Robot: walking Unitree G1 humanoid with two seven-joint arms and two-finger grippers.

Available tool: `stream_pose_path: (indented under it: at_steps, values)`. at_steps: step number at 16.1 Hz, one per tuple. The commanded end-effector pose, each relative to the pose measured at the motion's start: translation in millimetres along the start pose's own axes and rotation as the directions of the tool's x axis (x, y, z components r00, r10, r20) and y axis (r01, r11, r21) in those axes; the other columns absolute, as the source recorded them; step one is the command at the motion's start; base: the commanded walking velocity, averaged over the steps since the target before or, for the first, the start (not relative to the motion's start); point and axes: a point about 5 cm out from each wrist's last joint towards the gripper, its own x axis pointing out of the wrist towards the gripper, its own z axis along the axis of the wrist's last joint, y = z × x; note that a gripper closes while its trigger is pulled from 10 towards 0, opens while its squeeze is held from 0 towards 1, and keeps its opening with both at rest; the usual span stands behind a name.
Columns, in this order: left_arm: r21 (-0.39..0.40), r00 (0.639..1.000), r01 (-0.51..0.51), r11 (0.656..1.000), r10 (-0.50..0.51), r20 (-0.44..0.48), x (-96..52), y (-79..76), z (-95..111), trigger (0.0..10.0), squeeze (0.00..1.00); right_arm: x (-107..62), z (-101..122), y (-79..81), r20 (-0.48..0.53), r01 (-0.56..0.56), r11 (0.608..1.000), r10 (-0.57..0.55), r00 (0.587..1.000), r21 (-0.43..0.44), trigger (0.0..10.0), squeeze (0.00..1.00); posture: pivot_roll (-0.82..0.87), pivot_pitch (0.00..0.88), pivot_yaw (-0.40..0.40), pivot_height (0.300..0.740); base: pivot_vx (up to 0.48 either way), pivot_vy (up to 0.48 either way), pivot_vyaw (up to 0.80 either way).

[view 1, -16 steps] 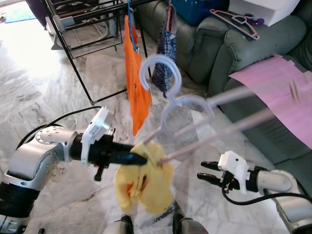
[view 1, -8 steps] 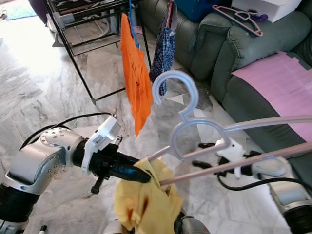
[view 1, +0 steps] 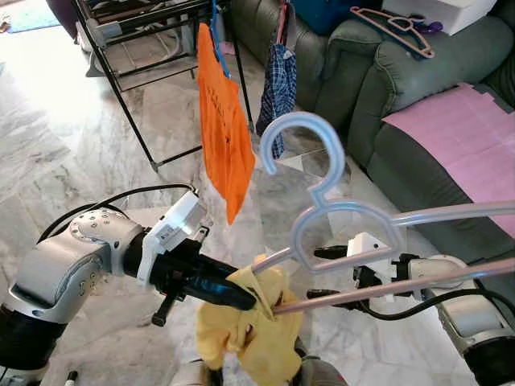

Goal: Hang hanger

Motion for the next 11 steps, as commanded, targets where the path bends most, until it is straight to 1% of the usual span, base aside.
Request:
stream_pose_path:
  at_steps: [1, 3, 4, 5, 6, 7, 8, 9, 10, 11]
  values:
    - [0.042, 0.999, 0.036, 0.998, -0.036, 0.007, 4.3, -3.8, 9.3, 10.0, 0.0, 8.7, 0.0, 2.9, -0.016, -0.064, 0.998, 0.064, 0.998, -0.009, 10.0, 1.0, -0.07, 0.25, 0.02, 0.74, 0.0, 0.0, 0.0]
    - [0.049, 0.999, 0.045, 0.998, -0.046, 0.01, 6.1, -3.6, 11.9, 10.0, 0.0, 18.4, 2.7, -1.4, -0.019, -0.061, 0.997, 0.06, 0.998, -0.036, 10.0, 1.0, -0.07, 0.249, 0.021, 0.74, 0.0, 0.0, 0.0]
    - [0.055, 0.998, 0.056, 0.997, -0.056, 0.014, 8.8, -4.3, 14.6, 10.0, 0.0, 27.4, 4.8, -5.3, -0.02, -0.059, 0.997, 0.058, 0.998, -0.051, 10.0, 1.0, -0.06, 0.249, 0.022, 0.74, 0.0, 0.0, 0.0]
    - [0.058, 0.998, 0.06, 0.997, -0.061, 0.015, 9.7, -4.8, 15.4, 10.0, 0.0, 30.3, 5.7, -6.4, -0.019, -0.058, 0.997, 0.057, 0.998, -0.059, 10.0, 1.0, -0.06, 0.249, 0.022, 0.74, 0.0, 0.0, 0.0]
    - [0.06, 0.998, 0.064, 0.996, -0.066, 0.019, 11.2, -5.3, 17.0, 10.0, 0.0, 37.7, 8.3, -8.6, -0.013, -0.059, 0.996, 0.058, 0.998, -0.065, 10.0, 0.93, -0.05, 0.249, 0.022, 0.74, 0.0, 0.0, 0.0]
    - [0.061, 0.998, 0.066, 0.996, -0.067, 0.02, 11.6, -5.4, 17.3, 10.0, 0.0, 44.6, 10.9, -9.8, -0.003, -0.063, 0.996, 0.063, 0.998, -0.062, 10.0, 0.27, -0.05, 0.25, 0.022, 0.74, 0.0, 0.0, 0.0]
    - [0.06, 0.997, 0.068, 0.996, -0.069, 0.021, 12.4, -5.6, 17.2, 10.0, 0.0, 51.7, 12.3, -9.1, 0.004, -0.078, 0.996, 0.079, 0.997, -0.049, 10.0, 0.0, -0.05, 0.25, 0.022, 0.74, 0.0, 0.0, 0.0]
    - [0.06, 0.997, 0.069, 0.996, -0.07, 0.021, 13.0, -5.8, 17.1, 10.0, 0.0, 56.0, 13.1, -8.5, 0.006, -0.086, 0.995, 0.086, 0.996, -0.047, 10.0, 0.0, -0.05, 0.25, 0.022, 0.74, 0.0, 0.0, 0.0]
    - [0.058, 0.997, 0.075, 0.996, -0.076, 0.023, 14.6, -6.4, 17.0, 10.0, 0.0, 71.2, 15.4, -5.1, 0.022, -0.116, 0.993, 0.117, 0.993, -0.033, 10.0, 0.0, -0.05, 0.25, 0.018, 0.74, 0.0, 0.0, 0.0]
    - [0.058, 0.997, 0.077, 0.995, -0.079, 0.024, 15.2, -6.6, 17.2, 10.0, 0.0, 78.0, 16.8, -2.4, 0.031, -0.131, 0.991, 0.132, 0.991, -0.029, 10.0, 0.0, -0.05, 0.25, 0.018, 0.74, 0.0, 0.0, 0.0]
